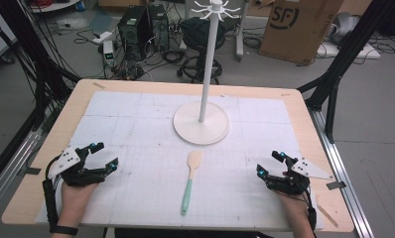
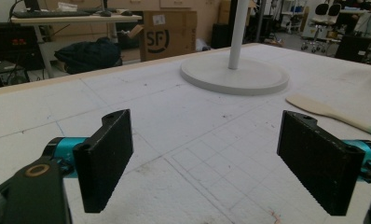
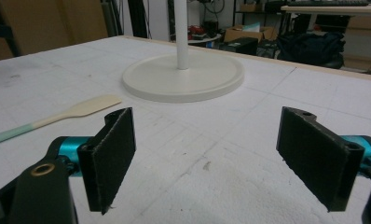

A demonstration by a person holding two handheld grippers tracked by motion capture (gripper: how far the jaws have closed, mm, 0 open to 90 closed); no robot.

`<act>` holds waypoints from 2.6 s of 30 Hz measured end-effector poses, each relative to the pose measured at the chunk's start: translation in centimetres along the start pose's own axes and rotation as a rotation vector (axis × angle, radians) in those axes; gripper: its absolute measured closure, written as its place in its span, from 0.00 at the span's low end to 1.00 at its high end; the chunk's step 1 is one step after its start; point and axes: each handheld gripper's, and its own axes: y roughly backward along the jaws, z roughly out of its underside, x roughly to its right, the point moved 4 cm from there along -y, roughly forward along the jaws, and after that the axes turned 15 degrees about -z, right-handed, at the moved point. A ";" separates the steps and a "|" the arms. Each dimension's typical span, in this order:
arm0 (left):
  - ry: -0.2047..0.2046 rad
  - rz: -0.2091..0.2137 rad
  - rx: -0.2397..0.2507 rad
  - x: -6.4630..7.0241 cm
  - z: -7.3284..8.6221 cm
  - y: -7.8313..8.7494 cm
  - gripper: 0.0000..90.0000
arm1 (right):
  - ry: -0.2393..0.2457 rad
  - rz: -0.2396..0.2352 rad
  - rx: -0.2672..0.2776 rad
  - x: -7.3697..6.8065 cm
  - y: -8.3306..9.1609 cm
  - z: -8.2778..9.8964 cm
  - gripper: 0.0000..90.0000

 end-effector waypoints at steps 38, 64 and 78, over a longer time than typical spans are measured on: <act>-0.004 0.004 0.000 0.1 0.0 0.0 0.21 | 0.011 -0.003 -0.008 0.0 0.0 0.0 0.21; 0.003 -0.001 -0.002 0.1 0.0 0.0 0.22 | 0.081 -0.111 -0.078 -0.8 -0.6 0.0 0.55; 0.000 -0.002 -0.003 0.0 0.0 0.0 0.23 | 0.155 -0.417 -0.202 -6.0 -5.3 -1.3 0.99</act>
